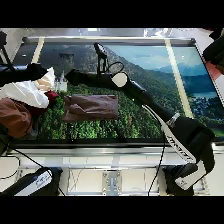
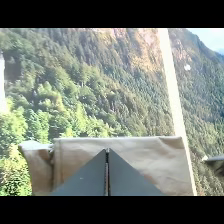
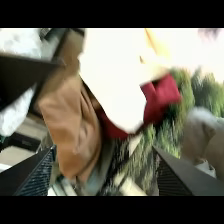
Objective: Fold the shirts.
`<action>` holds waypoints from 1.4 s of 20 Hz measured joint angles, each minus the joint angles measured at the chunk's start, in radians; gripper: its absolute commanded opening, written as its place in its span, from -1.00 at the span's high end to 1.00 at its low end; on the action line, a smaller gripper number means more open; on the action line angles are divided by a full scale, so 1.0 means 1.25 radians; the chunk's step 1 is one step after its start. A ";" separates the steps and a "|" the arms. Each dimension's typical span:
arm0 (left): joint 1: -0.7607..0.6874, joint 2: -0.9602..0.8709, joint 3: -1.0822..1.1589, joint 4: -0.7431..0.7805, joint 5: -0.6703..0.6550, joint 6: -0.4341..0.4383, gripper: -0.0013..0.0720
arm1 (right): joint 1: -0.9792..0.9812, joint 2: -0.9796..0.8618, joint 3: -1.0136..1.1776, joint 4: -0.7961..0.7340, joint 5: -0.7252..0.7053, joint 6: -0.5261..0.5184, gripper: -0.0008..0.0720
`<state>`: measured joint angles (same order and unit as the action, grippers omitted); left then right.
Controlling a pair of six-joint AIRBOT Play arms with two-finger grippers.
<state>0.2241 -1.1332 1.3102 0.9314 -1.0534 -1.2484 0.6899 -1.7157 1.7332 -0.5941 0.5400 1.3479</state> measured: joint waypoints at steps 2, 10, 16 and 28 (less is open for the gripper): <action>0.009 0.005 0.000 0.002 -0.007 0.000 0.93 | -0.031 0.001 0.050 -0.065 0.064 0.005 -0.63; 0.019 0.006 0.000 0.003 -0.013 0.000 0.94 | -0.306 0.013 0.013 -0.460 0.512 0.180 -0.63; 0.020 -0.013 0.000 0.003 -0.017 0.000 0.93 | -0.388 -0.036 -0.199 -0.246 0.495 0.160 -0.64; 0.020 -0.028 0.000 0.003 -0.059 0.015 0.93 | -0.300 -0.139 -0.254 -0.037 0.398 0.101 0.01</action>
<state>0.2489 -1.1683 1.3098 0.9352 -1.1275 -1.2293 0.3153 -1.8893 1.4158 -0.6407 1.0370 1.4746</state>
